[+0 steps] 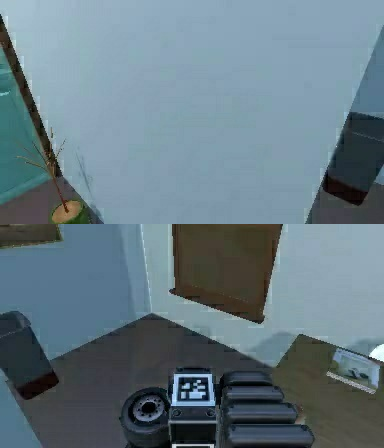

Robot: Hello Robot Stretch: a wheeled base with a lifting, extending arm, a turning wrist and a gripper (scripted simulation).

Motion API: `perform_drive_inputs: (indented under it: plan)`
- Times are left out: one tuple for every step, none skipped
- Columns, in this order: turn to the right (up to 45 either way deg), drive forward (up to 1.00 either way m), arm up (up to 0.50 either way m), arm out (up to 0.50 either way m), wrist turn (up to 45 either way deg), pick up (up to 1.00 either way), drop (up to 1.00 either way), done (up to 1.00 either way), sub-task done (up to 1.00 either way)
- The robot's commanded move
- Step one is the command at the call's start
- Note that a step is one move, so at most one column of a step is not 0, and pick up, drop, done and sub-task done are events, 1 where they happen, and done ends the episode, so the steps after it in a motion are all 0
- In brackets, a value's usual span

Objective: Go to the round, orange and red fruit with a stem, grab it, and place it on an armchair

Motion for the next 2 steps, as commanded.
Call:
perform_drive_inputs:
  plan:
    - [-45.0,0.0,0.0,0.0,0.0,0.0,0.0,0.0,0.0]
    - [-30.0,0.0,0.0,0.0,0.0,0.0,0.0,0.0,0.0]
